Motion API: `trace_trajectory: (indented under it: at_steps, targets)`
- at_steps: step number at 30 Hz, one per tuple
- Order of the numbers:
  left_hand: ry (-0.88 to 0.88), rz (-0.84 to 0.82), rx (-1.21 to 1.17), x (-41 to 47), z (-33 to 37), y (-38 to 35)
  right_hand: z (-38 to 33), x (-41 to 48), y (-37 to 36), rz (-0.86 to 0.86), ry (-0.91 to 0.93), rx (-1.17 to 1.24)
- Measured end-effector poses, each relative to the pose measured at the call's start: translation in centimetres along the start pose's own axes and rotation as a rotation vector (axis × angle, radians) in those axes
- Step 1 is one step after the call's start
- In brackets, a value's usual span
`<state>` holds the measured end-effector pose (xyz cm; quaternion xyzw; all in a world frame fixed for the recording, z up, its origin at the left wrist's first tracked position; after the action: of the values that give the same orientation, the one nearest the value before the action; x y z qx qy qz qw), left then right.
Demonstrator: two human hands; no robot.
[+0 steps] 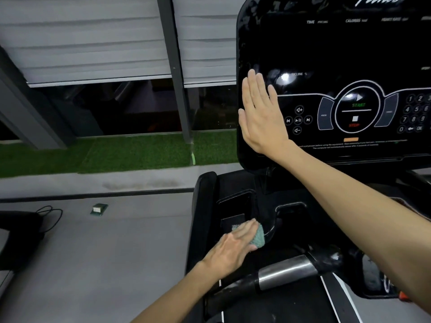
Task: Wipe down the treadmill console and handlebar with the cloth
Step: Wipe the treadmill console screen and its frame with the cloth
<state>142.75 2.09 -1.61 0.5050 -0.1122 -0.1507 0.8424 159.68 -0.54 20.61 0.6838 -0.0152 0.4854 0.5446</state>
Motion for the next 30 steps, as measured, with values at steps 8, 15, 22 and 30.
trace_trajectory:
  at_steps: [8, 15, 22, 30]
  targets:
    - [0.107, 0.008, -0.068, 3.4, 1.8, -0.8, -0.1, 0.0, -0.2, 0.024, -0.002, 0.005]
    - [0.245, 0.044, -0.129, 7.0, 0.3, 0.5, -0.1, 0.0, -0.3, 0.038, 0.004, 0.011]
    - [0.321, 0.026, 0.077, 11.4, -3.3, 2.5, 0.0, 0.0, -0.3, 0.041, 0.004, -0.010]
    - [0.344, -0.009, 0.254, 13.1, -3.9, 5.1, 0.1, 0.0, -0.2, 0.037, 0.016, -0.017]
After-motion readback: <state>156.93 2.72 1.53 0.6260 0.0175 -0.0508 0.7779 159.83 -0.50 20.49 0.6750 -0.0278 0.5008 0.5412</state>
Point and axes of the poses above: each hand's wrist, its own x-axis towards the middle knuckle, its own y-axis out of the back of the hand, z = x × y, the point moved 6 cm from there along x, towards the middle knuckle, and after that the axes turned 6 degrees about x, right-handed, at the moved point
